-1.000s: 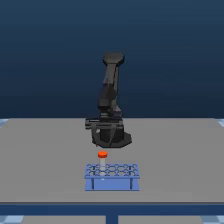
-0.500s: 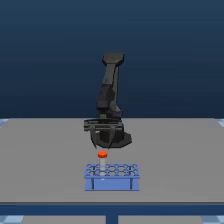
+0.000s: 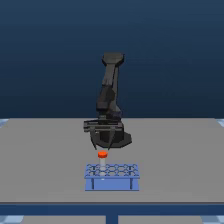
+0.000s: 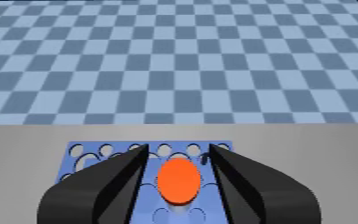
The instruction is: Pick up the centrifuge tube on the rack
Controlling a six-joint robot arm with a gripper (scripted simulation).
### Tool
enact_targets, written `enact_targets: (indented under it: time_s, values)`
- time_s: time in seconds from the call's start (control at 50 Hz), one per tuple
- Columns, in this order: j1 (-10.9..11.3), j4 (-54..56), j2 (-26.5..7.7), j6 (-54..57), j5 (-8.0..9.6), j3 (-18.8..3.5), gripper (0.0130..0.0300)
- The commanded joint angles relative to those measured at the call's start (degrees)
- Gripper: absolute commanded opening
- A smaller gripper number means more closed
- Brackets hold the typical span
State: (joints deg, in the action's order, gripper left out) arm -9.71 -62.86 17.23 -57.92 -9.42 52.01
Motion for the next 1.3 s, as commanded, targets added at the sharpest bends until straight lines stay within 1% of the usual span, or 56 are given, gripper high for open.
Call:
enact_targets:
  time_s: [0.02,0.2,0.36,0.4,0.46,0.5,0.56,0.6,0.66,0.7,0.76,0.8,0.86,0.9,0.96,1.0,1.06,1.3]
  values:
    - [0.0,2.1,0.0,2.3,-0.18,0.3,0.03]
    - [0.0,5.6,-0.3,5.9,-0.52,0.6,0.03]
    - [0.0,11.4,-1.2,11.8,-1.31,1.1,0.03]
    - [0.0,11.4,-1.2,11.8,-1.31,1.1,0.03]
    - [0.0,14.8,-1.7,15.3,-1.87,1.5,0.03]
    - [0.0,14.8,-1.7,15.3,-1.87,1.5,0.03]
    - [0.0,18.4,-2.3,19.0,-2.58,1.9,0.03]
    - [0.0,18.4,-2.3,19.0,-2.58,1.9,0.03]
    - [0.0,21.6,-3.0,22.2,-3.33,2.3,0.03]
    - [0.0,21.6,-3.0,22.2,-3.33,2.3,0.03]
    - [0.0,24.3,-3.6,25.1,-4.1,2.6,0.03]
    - [0.0,24.3,-3.6,25.1,-4.1,2.6,0.03]
    - [0.0,26.7,-4.2,27.4,-4.85,3.0,0.03]
    - [0.0,26.7,-4.2,27.4,-4.85,3.0,0.03]
    - [0.0,28.5,-4.8,29.4,-5.54,3.2,0.03]
    - [0.0,28.5,-4.8,29.4,-5.54,3.2,0.03]
    - [0.0,30.0,-5.3,30.9,-6.13,3.5,0.03]
    - [0.0,31.5,-5.8,32.5,-6.85,3.7,0.03]
